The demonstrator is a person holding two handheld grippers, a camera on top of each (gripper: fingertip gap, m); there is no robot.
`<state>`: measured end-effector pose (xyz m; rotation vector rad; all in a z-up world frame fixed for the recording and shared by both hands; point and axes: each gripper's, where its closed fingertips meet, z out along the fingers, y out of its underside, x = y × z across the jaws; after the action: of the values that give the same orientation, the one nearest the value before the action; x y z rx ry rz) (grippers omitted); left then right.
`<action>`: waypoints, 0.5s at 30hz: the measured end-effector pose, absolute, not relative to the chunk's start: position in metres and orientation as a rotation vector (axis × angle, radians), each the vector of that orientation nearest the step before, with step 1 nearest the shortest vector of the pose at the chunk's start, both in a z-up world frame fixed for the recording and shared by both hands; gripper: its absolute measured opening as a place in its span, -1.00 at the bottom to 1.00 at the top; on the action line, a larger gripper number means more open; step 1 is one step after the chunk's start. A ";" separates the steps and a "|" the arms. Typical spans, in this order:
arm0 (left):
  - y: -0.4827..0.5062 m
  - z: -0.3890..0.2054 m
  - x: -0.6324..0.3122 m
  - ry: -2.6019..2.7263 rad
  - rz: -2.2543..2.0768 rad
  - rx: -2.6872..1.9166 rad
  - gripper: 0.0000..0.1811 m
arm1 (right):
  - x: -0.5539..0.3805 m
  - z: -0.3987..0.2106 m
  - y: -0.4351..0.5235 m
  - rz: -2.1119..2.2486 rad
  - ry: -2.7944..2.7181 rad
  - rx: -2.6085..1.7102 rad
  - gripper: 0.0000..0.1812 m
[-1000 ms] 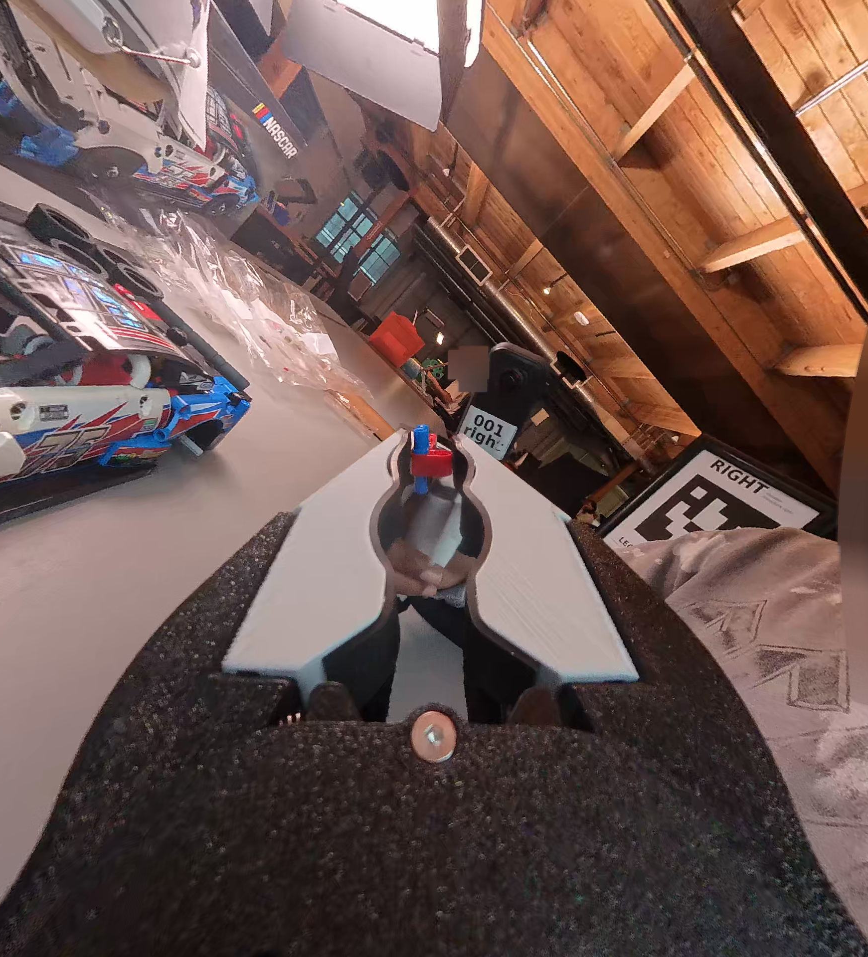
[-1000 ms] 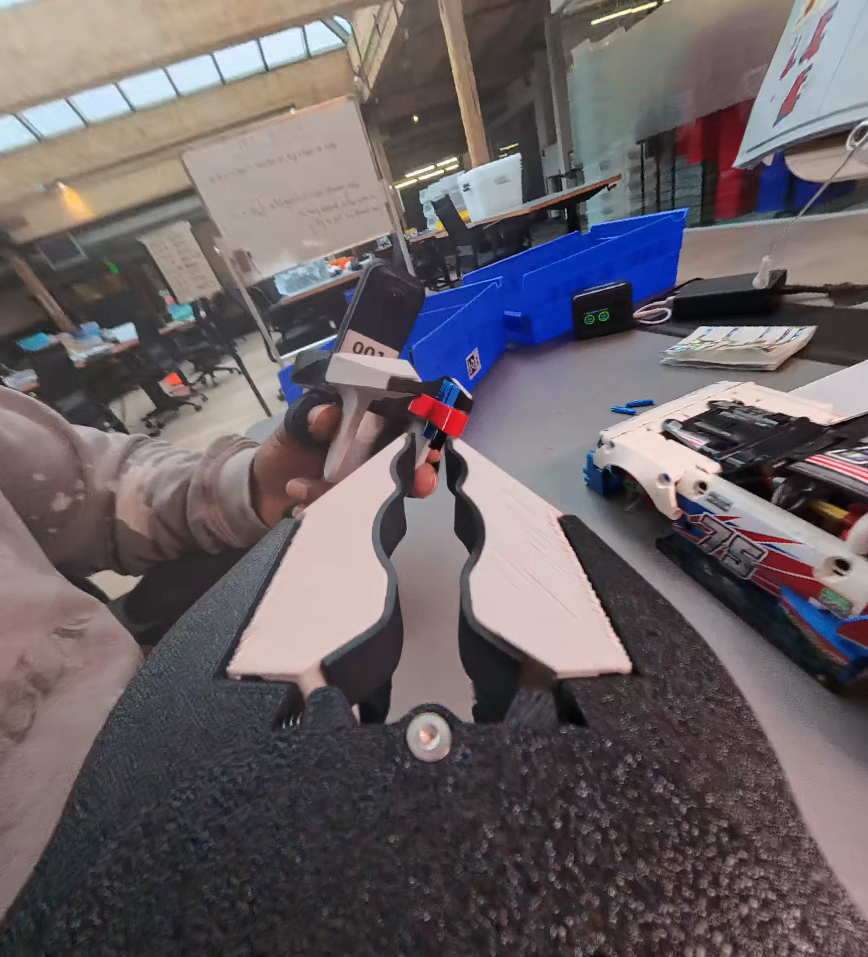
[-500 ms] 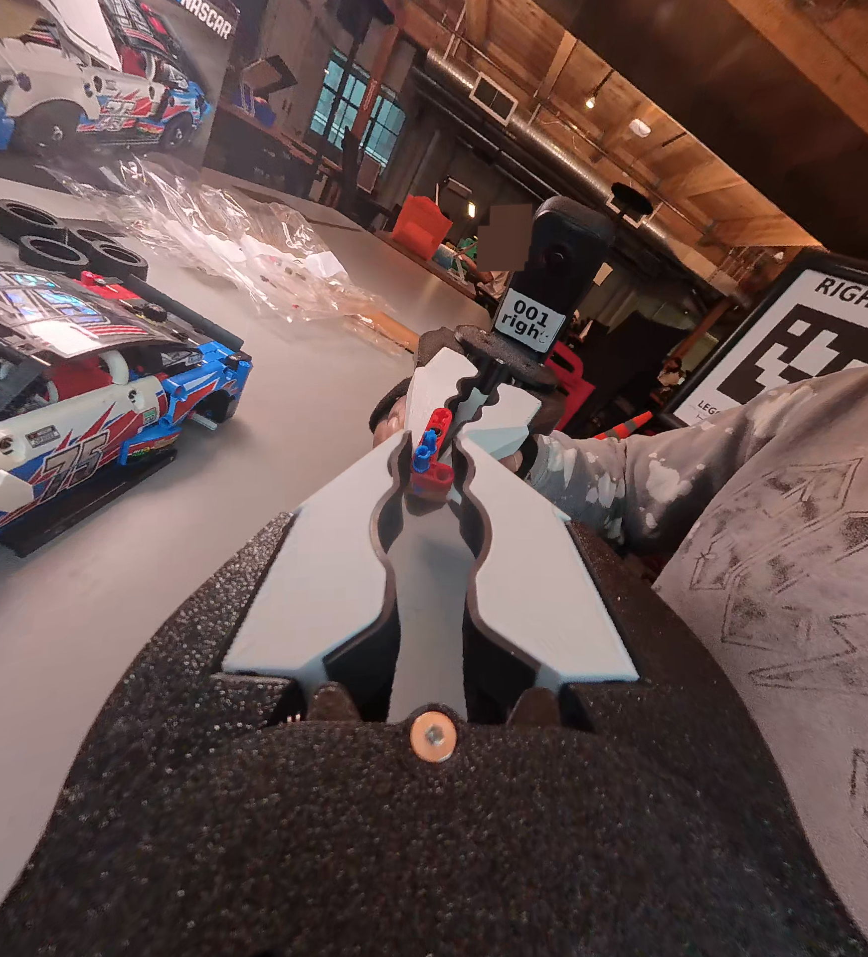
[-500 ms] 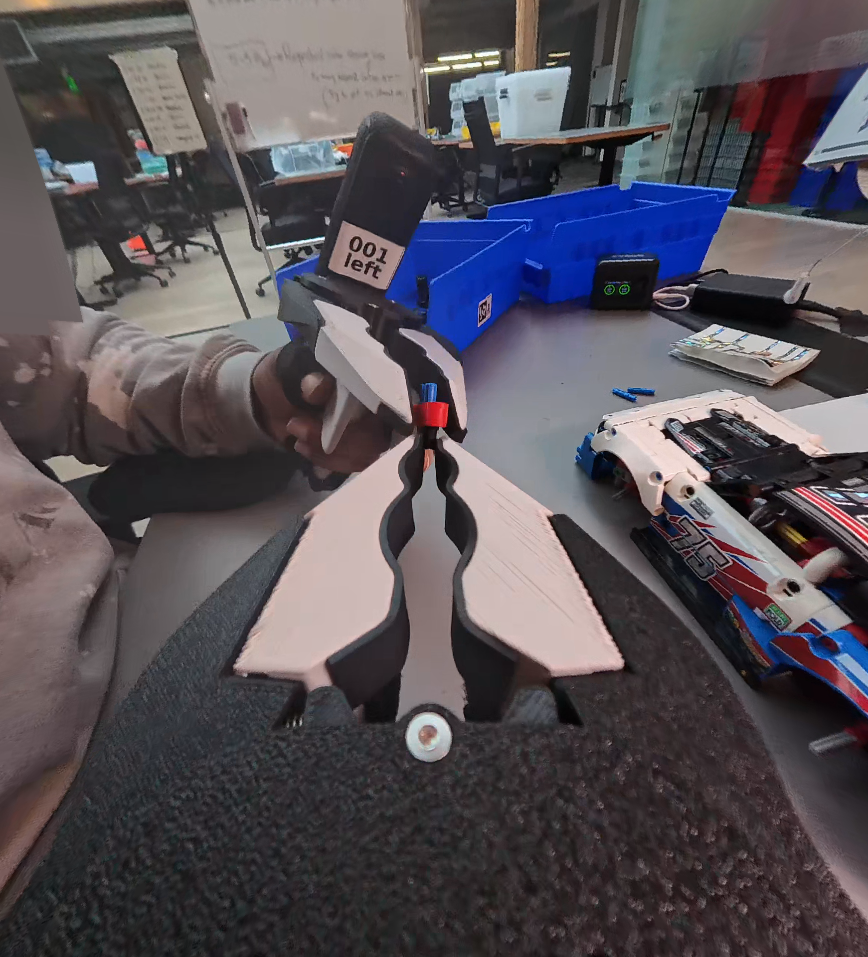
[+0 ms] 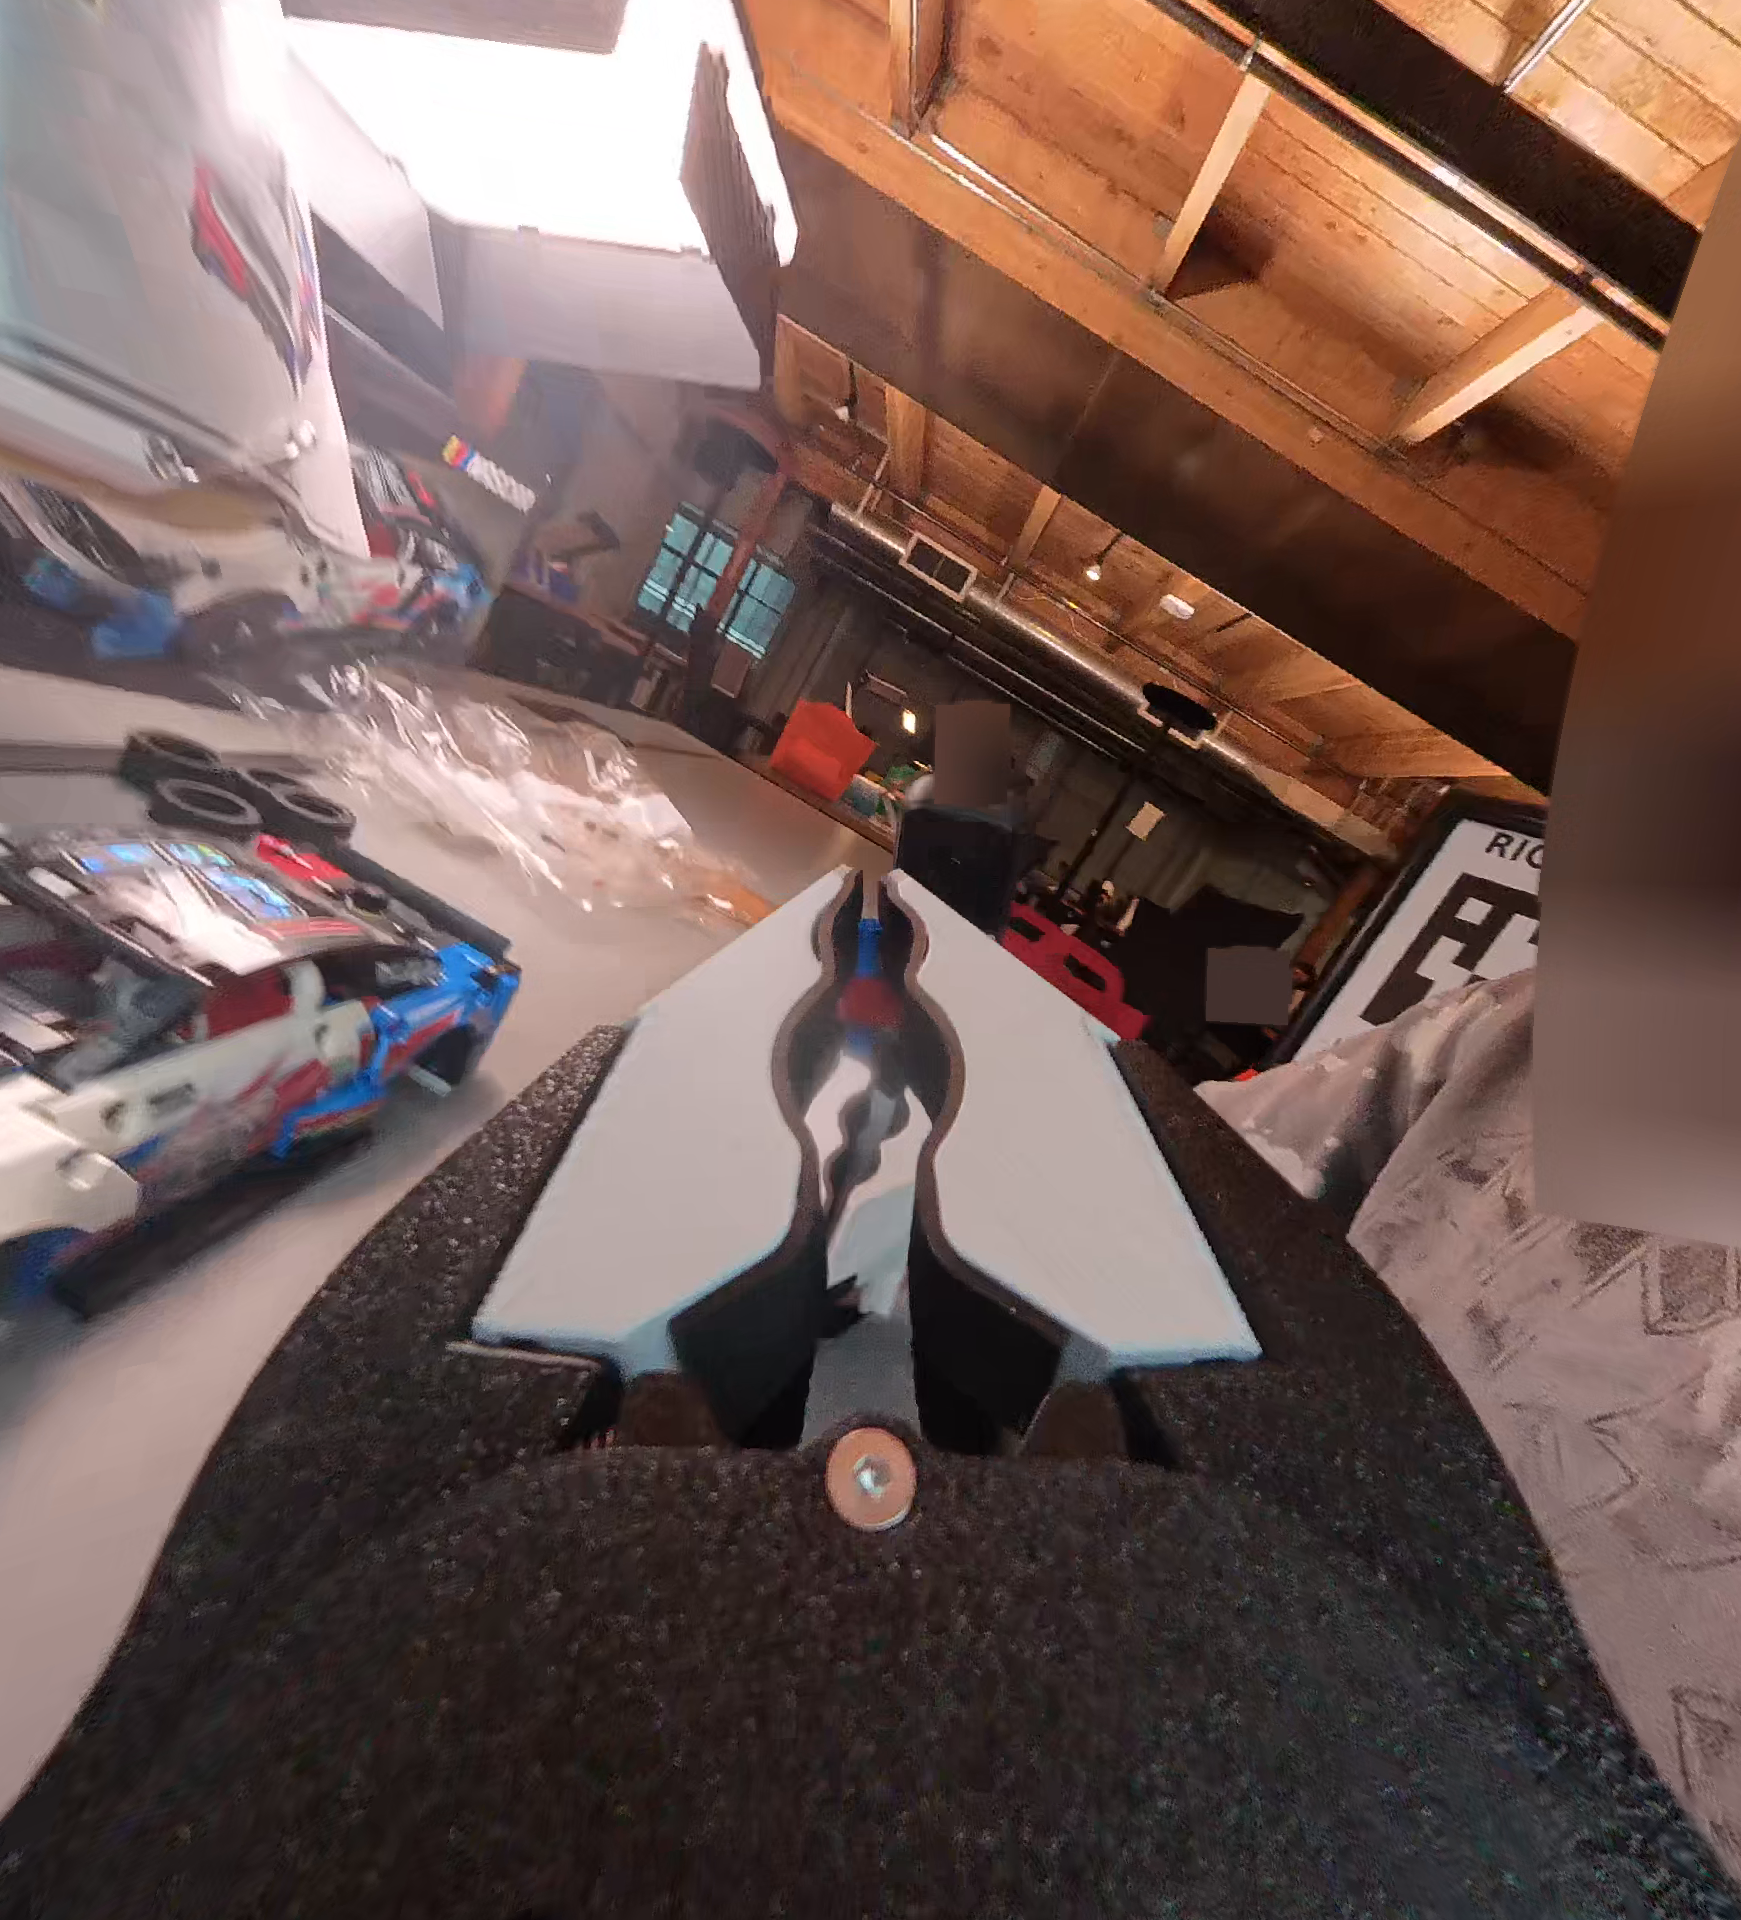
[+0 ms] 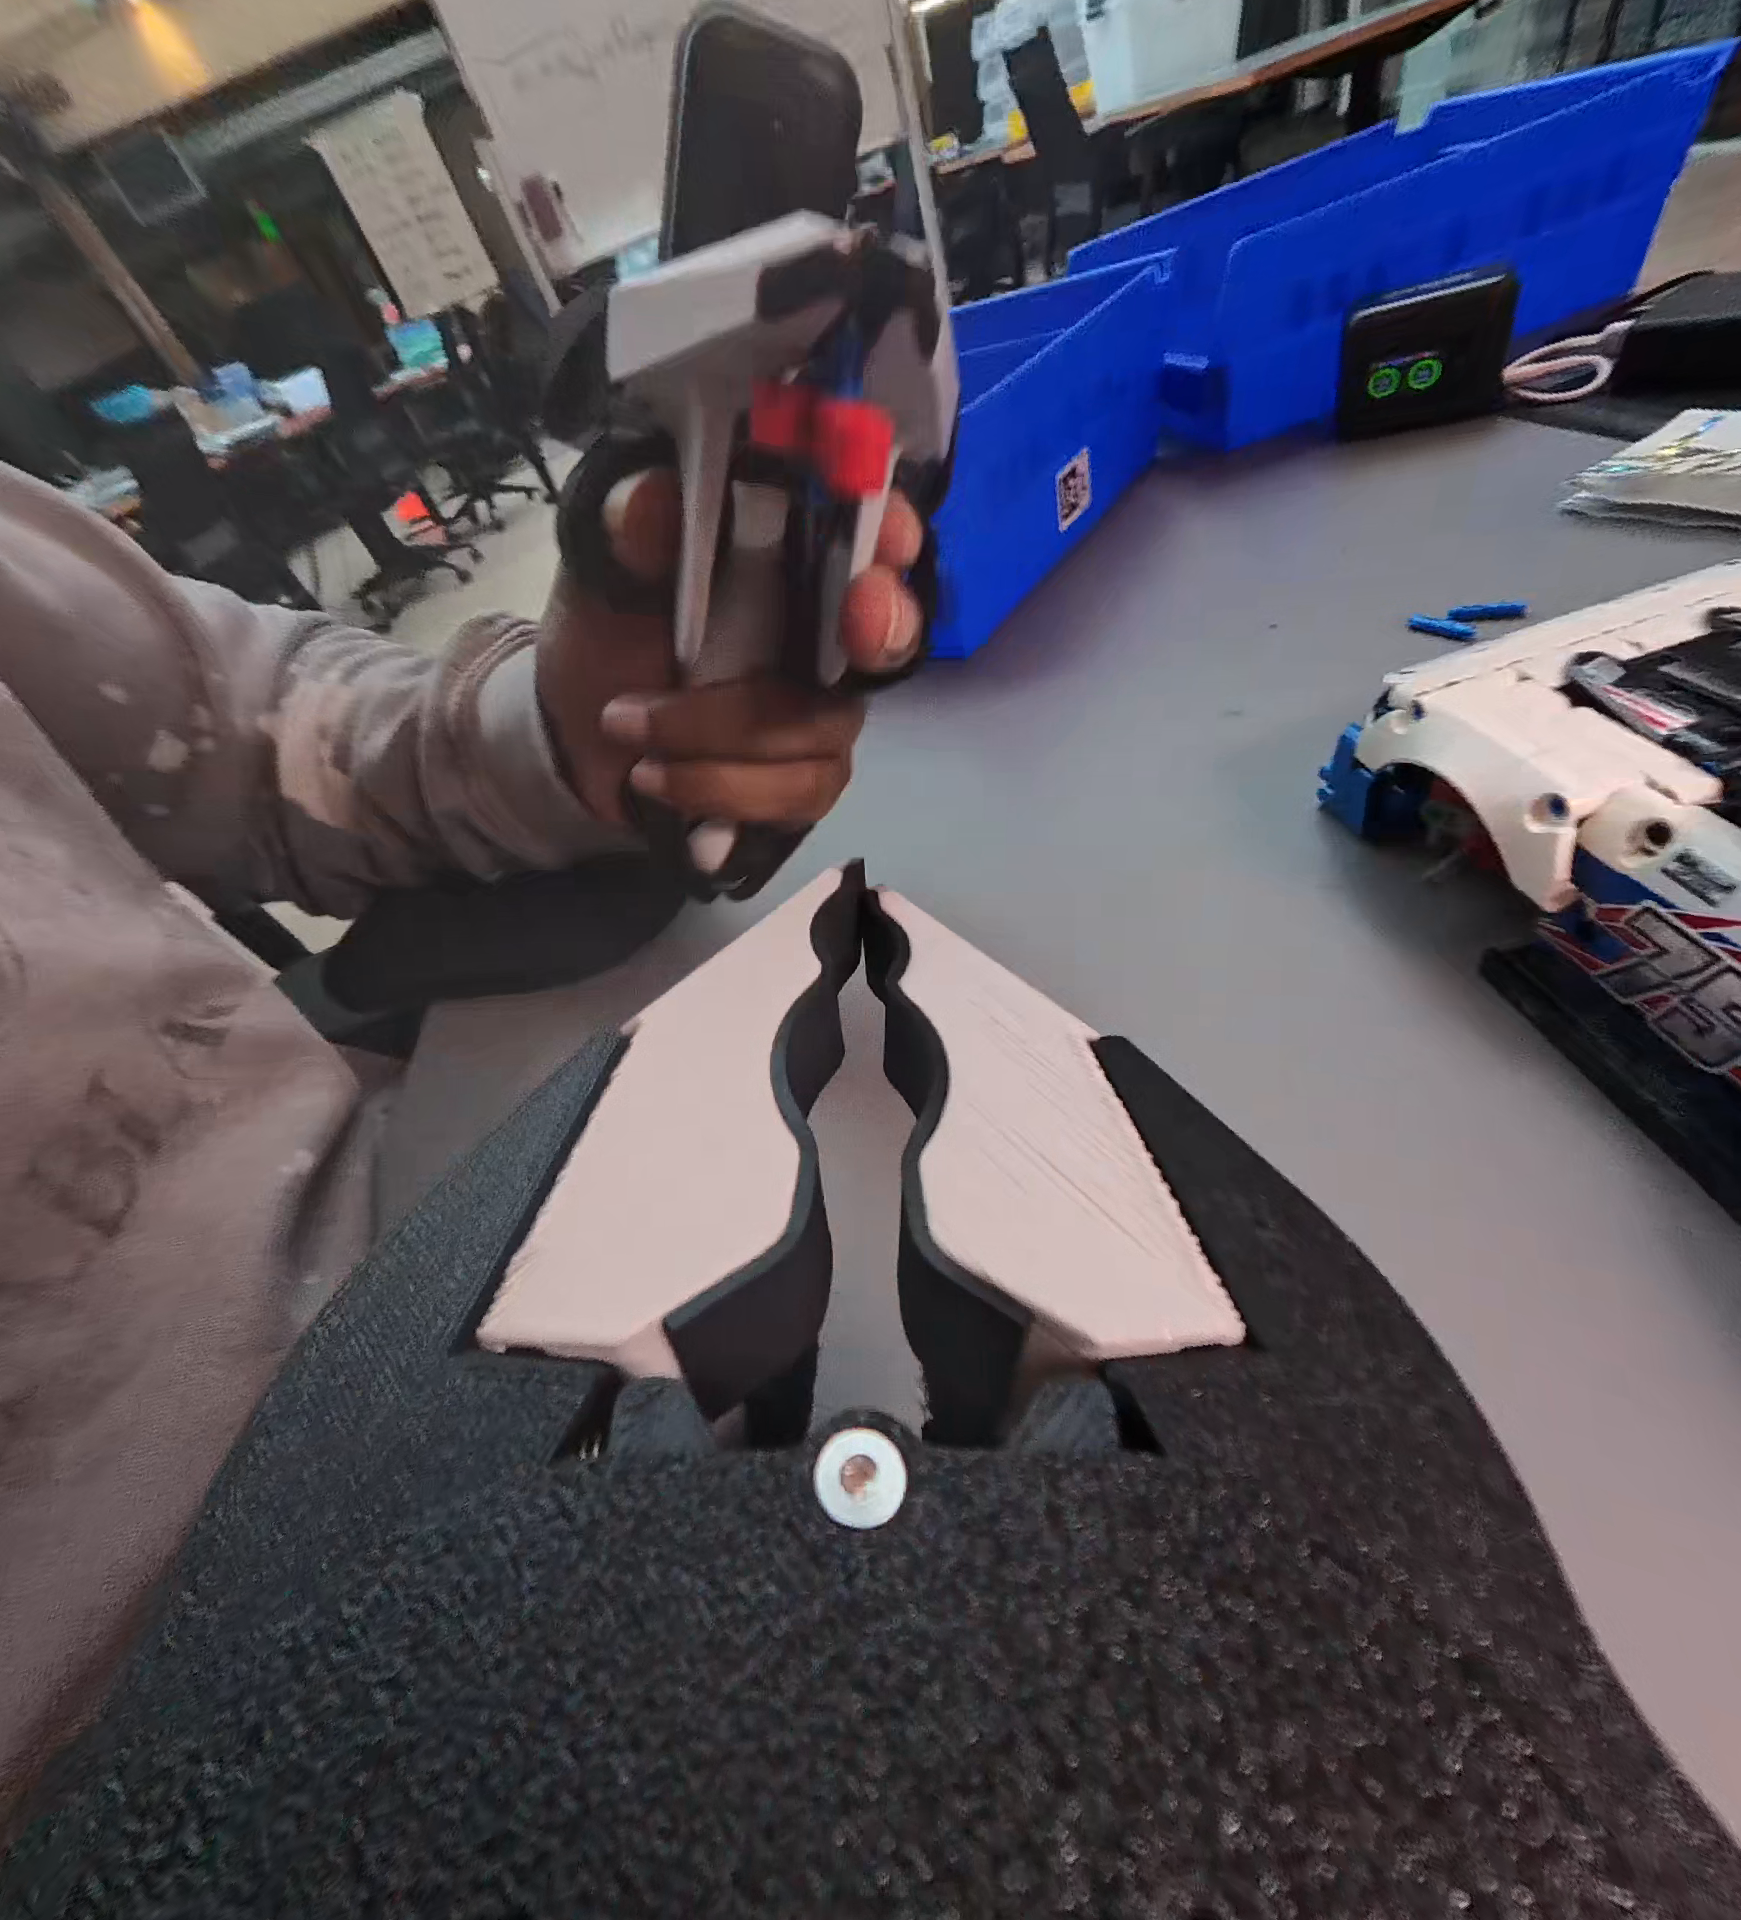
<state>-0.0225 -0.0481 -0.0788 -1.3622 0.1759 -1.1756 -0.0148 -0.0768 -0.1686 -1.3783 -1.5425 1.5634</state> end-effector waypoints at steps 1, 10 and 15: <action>-0.049 -0.071 -0.030 0.183 -1.140 -1.347 -1.00 | -0.014 -0.165 -0.079 1.580 -1.544 -1.366 -1.00; -0.048 -0.093 -0.032 0.107 -1.219 -1.378 -0.99 | -0.019 -0.126 -0.061 1.734 -1.306 -1.337 -0.79; -0.047 -0.094 -0.017 0.122 -1.275 -1.367 -0.99 | -0.020 -0.117 -0.062 1.805 -1.228 -1.343 -0.91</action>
<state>-0.0167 -0.0467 -0.0941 -1.3673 0.1219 -1.2751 -0.0205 -0.0617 -0.1167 -1.3426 -1.2284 1.8049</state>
